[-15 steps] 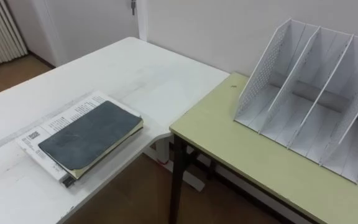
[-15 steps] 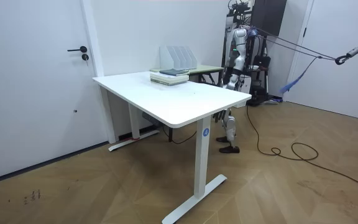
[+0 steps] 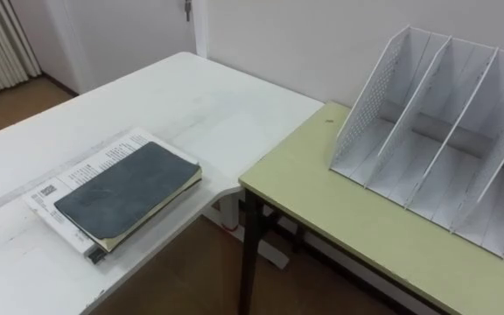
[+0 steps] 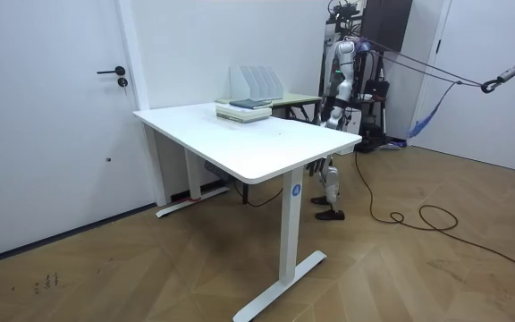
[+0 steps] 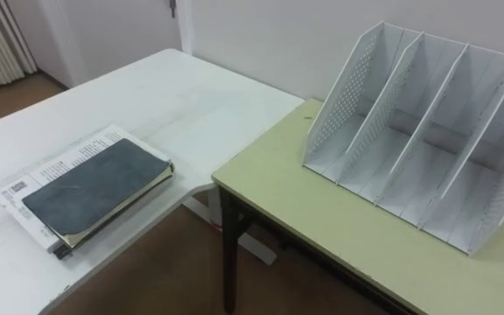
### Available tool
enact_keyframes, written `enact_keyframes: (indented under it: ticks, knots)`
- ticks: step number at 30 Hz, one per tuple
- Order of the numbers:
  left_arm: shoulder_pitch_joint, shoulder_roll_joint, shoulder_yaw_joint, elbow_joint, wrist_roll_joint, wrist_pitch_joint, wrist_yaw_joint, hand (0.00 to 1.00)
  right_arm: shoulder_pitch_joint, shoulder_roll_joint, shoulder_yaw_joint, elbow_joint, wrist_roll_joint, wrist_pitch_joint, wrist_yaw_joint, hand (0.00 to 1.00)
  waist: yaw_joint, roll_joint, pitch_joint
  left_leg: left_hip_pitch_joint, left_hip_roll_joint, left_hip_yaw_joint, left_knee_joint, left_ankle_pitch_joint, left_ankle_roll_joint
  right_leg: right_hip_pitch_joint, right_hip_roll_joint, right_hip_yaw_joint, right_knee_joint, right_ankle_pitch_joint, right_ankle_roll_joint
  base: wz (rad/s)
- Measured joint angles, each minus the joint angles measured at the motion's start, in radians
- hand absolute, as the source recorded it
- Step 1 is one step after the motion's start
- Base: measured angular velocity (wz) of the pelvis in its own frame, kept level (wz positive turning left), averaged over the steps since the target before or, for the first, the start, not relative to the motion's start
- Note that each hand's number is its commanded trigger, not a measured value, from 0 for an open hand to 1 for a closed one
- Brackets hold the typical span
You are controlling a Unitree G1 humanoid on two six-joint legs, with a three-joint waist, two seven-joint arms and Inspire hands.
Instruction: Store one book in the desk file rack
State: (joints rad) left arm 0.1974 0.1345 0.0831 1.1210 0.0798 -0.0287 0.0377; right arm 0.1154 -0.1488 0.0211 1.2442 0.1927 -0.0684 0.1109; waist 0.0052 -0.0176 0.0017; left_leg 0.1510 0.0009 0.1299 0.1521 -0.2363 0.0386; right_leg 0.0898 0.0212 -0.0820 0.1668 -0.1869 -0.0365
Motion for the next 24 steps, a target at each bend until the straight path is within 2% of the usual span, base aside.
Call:
enact_keyframes:
  ticks: [9, 13, 15, 17, 20, 23, 24]
  knots:
    - [-0.02, -0.001, -0.03, -0.007, 0.019, -0.028, 0.002, 0.0, -0.009, -0.001, 0.018, 0.015, -0.009, -0.033, -0.007, 0.0, -0.001, 0.006, 0.0032, -0.001, 0.0, -0.002, 0.001, 0.0, 0.0, -0.002, 0.0, 0.004, -0.001, 0.0, 0.0, 0.0]
    - [-0.025, 0.002, -0.078, -0.084, 0.162, -0.03, 0.014, 0.0, -0.02, -0.002, 0.032, 0.016, -0.046, -0.045, -0.007, 0.0, -0.006, 0.006, 0.0046, -0.007, -0.001, -0.002, 0.004, 0.0, 0.0, -0.005, -0.001, 0.003, 0.001, 0.0, 0.0, 0.01]
    - [-0.035, 0.001, -0.105, -0.124, 0.237, -0.042, 0.021, 0.0, -0.026, -0.003, 0.036, 0.016, -0.057, -0.052, -0.007, 0.0, -0.013, 0.009, 0.0026, -0.009, -0.002, -0.005, 0.008, 0.0, 0.0, -0.003, -0.002, 0.002, 0.003, 0.0, 0.0, 0.05]
    - [-0.036, 0.004, -0.146, -0.191, 0.317, -0.046, 0.025, 0.0, -0.029, -0.003, 0.045, 0.013, -0.067, -0.061, -0.006, 0.0, -0.026, 0.007, 0.0031, -0.009, -0.002, -0.005, 0.01, 0.0, 0.0, -0.001, -0.002, 0.002, 0.006, 0.001, 0.001, 0.0]
    - [-0.037, 0.012, -0.219, -0.37, 0.489, -0.05, 0.027, 0.0, -0.045, -0.003, 0.041, 0.008, -0.126, -0.072, -0.003, 0.0, -0.053, 0.005, 0.0038, -0.006, -0.007, 0.002, 0.011, 0.0, 0.001, -0.002, -0.002, 0.006, 0.003, 0.001, 0.001, -0.04]
    - [-0.061, 0.013, -0.303, -0.487, 0.646, -0.056, 0.04, 0.0, -0.048, -0.003, 0.047, 0.006, -0.122, -0.072, -0.003, 0.0, -0.06, 0.007, 0.0044, -0.003, -0.007, 0.008, 0.011, 0.0, 0.001, -0.001, -0.001, 0.016, 0.003, 0.002, 0.002, -0.09]
    - [-0.066, 0.014, -0.318, -0.504, 0.668, -0.056, 0.04, 0.0, -0.048, -0.003, 0.048, 0.005, -0.122, -0.072, -0.003, 0.0, -0.06, 0.007, 0.0048, -0.003, -0.007, 0.009, 0.01, 0.0, 0.001, -0.002, 0.0, 0.02, 0.003, 0.002, 0.003, -0.11]
